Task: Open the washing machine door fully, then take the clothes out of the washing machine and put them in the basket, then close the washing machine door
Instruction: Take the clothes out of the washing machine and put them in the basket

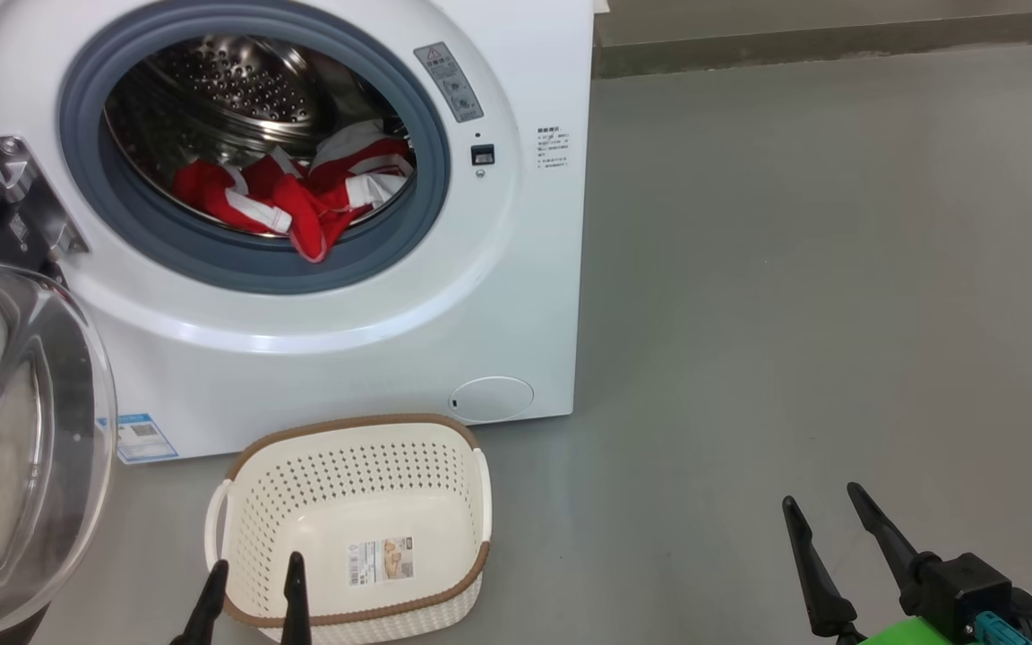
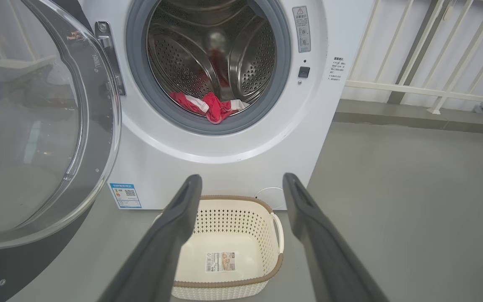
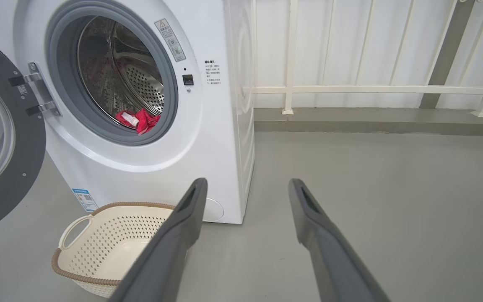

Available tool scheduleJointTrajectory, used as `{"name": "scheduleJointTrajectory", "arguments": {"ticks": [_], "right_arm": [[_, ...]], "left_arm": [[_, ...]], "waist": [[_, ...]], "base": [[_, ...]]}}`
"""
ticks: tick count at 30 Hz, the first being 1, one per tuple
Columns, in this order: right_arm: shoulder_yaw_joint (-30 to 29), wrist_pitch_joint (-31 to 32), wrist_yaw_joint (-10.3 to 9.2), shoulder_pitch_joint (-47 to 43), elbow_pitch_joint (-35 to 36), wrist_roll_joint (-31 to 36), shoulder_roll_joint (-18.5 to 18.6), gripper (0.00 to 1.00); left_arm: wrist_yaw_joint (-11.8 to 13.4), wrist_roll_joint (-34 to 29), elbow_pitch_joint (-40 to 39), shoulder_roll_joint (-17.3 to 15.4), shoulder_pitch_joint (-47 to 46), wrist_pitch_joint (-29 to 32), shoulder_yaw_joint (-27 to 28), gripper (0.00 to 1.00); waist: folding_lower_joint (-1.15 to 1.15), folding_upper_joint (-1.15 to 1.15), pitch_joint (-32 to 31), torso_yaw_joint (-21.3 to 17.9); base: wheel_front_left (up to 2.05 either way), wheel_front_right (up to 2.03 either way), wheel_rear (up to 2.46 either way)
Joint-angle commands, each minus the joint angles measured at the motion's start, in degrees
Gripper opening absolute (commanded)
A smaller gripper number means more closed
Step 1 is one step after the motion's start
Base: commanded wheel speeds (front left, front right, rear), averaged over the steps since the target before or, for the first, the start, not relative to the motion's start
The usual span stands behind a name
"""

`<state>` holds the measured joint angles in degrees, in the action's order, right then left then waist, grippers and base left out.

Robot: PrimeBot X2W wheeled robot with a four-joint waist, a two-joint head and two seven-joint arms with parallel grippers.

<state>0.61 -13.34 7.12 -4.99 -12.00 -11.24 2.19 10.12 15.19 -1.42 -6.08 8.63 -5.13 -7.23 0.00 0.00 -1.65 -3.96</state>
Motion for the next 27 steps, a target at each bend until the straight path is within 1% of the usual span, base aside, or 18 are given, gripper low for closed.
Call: {"name": "scheduleJointTrajectory", "arguments": {"ticks": [1,8,19,27], "right_arm": [[1.4,-0.2,0.36,1.2,1.2,-1.1,0.7,1.00],[1.4,-0.3,0.36,1.2,1.1,-1.0,0.7,1.00],[1.3,-0.1,0.36,1.3,1.1,-0.9,0.7,1.00],[1.3,0.0,0.36,1.3,1.2,-0.9,0.7,1.00]], "left_arm": [[0.6,0.0,-1.2,-0.6,-1.1,-0.4,1.8,1.00],[1.0,0.1,-1.2,-0.7,-1.2,-0.8,1.8,1.00],[0.8,0.4,-1.3,-1.0,-1.4,-1.2,1.2,1.00],[1.0,0.6,-1.4,-1.1,-1.3,-1.2,1.0,1.00]], "waist": [[0.00,0.00,0.0,0.0],[0.00,0.00,-0.1,-0.2],[0.00,0.00,-0.2,0.0],[0.00,0.00,-0.2,0.0]], "base": [[0.17,-0.17,0.00],[0.71,-0.71,0.00],[1.65,-1.65,0.00],[0.89,-0.89,0.00]]}}
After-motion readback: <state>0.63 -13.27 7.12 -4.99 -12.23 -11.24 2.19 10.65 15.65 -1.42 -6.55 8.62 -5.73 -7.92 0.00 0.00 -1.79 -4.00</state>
